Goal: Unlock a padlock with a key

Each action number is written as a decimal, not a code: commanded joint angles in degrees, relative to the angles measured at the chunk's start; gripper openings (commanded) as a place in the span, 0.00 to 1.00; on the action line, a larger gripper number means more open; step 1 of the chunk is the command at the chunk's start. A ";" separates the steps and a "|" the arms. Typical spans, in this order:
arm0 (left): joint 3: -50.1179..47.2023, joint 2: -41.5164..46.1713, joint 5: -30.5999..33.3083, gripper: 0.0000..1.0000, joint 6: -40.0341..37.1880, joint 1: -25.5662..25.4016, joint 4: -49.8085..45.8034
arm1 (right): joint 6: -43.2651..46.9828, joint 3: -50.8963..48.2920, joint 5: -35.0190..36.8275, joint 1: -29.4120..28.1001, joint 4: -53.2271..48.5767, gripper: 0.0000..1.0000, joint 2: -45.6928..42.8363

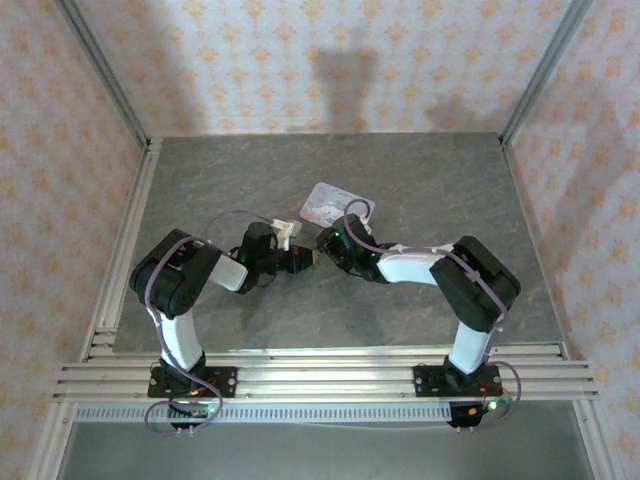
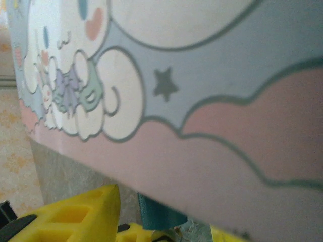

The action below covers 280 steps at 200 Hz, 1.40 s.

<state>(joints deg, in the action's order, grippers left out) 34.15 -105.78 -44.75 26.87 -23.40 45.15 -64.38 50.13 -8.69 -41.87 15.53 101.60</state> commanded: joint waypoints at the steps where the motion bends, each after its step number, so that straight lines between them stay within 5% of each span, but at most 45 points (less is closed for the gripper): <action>1: 1.26 2.07 -1.47 0.00 -1.39 -0.35 -0.71 | -1.28 0.24 2.19 -0.58 1.70 0.49 1.48; 160: 2.40 2.15 -4.43 0.00 -1.04 -0.33 -1.64 | -3.97 -2.31 -1.52 -0.83 17.07 0.51 5.70; 211: 2.52 2.49 -4.73 0.00 -1.71 -0.33 -2.73 | -4.90 -1.41 -2.48 -0.83 12.13 0.51 6.00; 234: 2.41 2.77 -4.64 0.00 -2.32 -0.33 -3.40 | -5.29 -1.52 -2.52 -0.83 10.27 0.46 5.59; 280: 2.06 3.45 -4.47 0.00 -3.05 -0.15 -4.70 | -6.55 -2.88 -2.52 -0.83 11.06 0.14 4.23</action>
<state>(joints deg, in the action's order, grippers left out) 35.59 -104.29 -47.66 25.76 -22.96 41.56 -69.52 48.69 -10.50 -42.22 28.53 106.87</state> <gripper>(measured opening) 0.048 0.211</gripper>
